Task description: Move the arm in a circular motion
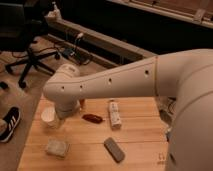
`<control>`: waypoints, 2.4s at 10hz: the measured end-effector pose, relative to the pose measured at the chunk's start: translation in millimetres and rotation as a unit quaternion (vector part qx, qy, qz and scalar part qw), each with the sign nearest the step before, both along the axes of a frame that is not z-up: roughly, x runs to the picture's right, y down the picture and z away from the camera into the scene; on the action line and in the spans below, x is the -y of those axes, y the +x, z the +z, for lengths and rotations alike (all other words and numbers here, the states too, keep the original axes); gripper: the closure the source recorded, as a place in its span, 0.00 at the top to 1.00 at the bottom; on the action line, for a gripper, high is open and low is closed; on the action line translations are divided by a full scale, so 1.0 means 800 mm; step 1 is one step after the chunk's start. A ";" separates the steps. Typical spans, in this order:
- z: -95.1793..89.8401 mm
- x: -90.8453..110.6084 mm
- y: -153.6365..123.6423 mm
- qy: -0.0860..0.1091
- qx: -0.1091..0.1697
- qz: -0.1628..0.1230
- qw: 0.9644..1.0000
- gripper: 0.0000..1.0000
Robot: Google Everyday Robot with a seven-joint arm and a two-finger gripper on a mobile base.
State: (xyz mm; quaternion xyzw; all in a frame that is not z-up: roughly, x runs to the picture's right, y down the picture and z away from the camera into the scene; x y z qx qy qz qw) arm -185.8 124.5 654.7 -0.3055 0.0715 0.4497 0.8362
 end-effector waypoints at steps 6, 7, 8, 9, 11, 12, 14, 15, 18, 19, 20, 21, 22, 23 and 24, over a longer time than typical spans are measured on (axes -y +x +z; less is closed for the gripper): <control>0.136 0.262 0.014 0.133 -0.039 0.030 0.990 0.73; 0.146 0.289 0.030 0.145 -0.052 0.043 0.987 0.73; 0.159 0.319 0.066 0.155 -0.081 0.059 0.983 0.73; 0.172 0.341 0.114 0.159 -0.117 0.081 0.977 0.73; 0.189 0.349 0.214 0.149 -0.188 0.121 0.963 0.73; 0.190 0.334 0.294 0.133 -0.241 0.152 0.949 0.73; 0.176 0.285 0.417 0.102 -0.320 0.199 0.921 0.73; 0.158 0.239 0.485 0.080 -0.364 0.222 0.901 0.73; 0.102 0.116 0.559 0.039 -0.412 0.239 0.878 0.73; 0.091 0.099 0.549 0.038 -0.405 0.230 0.884 0.73; 0.078 0.082 0.516 0.040 -0.383 0.210 0.899 0.73; 0.056 0.066 0.449 0.047 -0.337 0.173 0.924 0.73; 0.033 0.051 0.384 0.051 -0.288 0.136 0.946 0.73; 0.018 0.038 0.343 0.049 -0.257 0.112 0.959 0.73; 0.000 0.019 0.286 0.040 -0.215 0.077 0.973 0.73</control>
